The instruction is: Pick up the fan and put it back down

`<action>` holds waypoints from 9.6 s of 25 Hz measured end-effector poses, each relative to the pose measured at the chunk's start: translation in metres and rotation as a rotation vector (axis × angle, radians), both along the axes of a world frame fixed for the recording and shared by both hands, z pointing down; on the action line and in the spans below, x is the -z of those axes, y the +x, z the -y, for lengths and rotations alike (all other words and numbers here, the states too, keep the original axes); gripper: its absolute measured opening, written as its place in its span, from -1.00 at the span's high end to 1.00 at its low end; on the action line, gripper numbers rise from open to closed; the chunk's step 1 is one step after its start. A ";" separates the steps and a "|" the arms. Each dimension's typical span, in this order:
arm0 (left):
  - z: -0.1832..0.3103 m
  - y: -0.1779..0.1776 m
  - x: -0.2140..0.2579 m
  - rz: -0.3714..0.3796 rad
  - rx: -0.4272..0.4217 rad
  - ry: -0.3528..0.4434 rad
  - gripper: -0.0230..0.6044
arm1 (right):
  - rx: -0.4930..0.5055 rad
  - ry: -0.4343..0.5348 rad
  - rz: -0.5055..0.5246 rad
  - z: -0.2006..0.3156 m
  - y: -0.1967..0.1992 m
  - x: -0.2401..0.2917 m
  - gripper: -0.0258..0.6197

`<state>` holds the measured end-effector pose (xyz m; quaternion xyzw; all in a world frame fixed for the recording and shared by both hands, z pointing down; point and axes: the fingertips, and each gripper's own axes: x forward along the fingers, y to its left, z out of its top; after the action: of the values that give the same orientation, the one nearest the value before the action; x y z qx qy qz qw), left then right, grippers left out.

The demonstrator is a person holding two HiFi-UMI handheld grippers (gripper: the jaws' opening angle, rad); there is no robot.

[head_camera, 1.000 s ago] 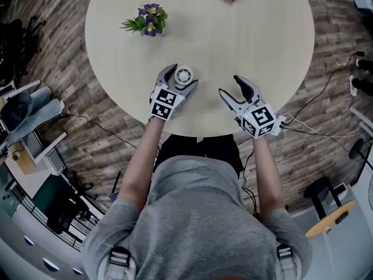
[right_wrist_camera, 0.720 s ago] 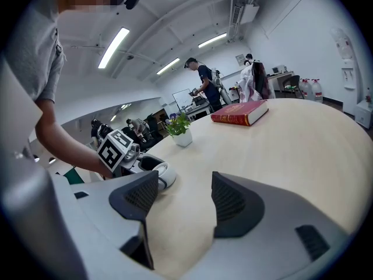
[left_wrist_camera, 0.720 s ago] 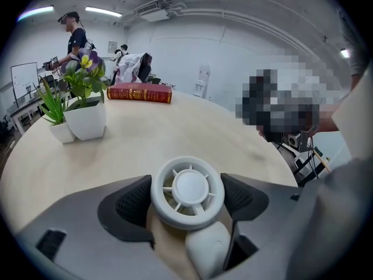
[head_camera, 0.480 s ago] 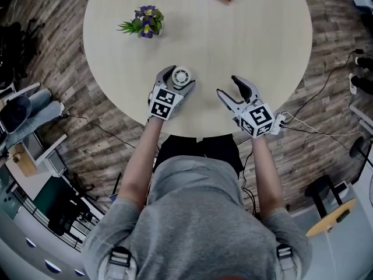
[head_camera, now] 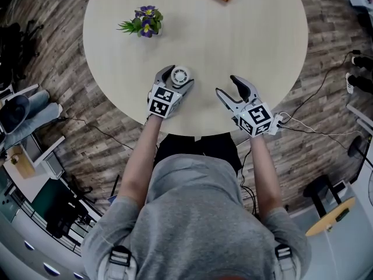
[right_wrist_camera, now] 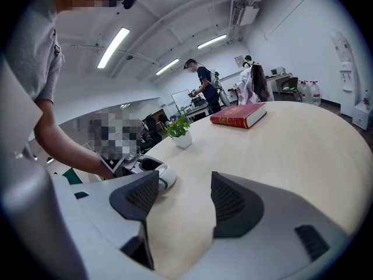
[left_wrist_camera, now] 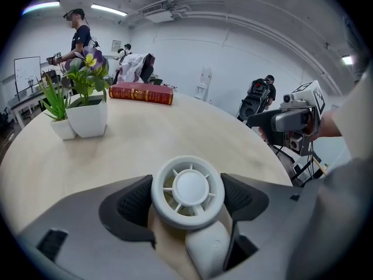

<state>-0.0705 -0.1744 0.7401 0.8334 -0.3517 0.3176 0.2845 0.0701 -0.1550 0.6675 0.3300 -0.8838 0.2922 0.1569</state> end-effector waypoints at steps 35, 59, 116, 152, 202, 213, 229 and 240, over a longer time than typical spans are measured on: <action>-0.029 -0.035 0.150 -0.046 -0.023 0.217 -0.28 | -0.103 0.187 0.002 -0.039 -0.026 0.109 0.09; -0.054 -0.083 0.205 -0.084 0.054 0.323 -0.28 | -0.202 0.290 -0.105 -0.053 0.006 0.150 0.09; -0.053 -0.049 0.146 -0.049 0.065 0.171 -0.28 | -0.143 0.138 -0.112 -0.052 0.024 0.084 0.12; -0.016 0.008 0.033 -0.008 0.014 0.004 -0.28 | 0.006 -0.027 -0.143 -0.013 0.020 -0.012 0.12; 0.007 0.005 0.039 0.014 0.096 0.044 -0.28 | -0.038 -0.012 -0.070 0.002 0.019 0.007 0.11; -0.004 -0.033 0.091 -0.029 0.162 0.113 -0.28 | -0.083 0.058 -0.077 -0.014 0.015 0.041 0.12; -0.048 -0.078 0.156 -0.101 0.215 0.222 -0.28 | -0.178 0.185 -0.103 -0.052 0.013 0.091 0.14; -0.065 -0.092 0.198 -0.141 0.205 0.312 -0.27 | -0.233 0.239 -0.128 -0.081 0.018 0.119 0.15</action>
<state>-0.1625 -0.1094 0.5423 0.8474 -0.4588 0.1694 0.2065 0.0881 -0.0735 0.5489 0.4646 -0.8562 0.1795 0.1374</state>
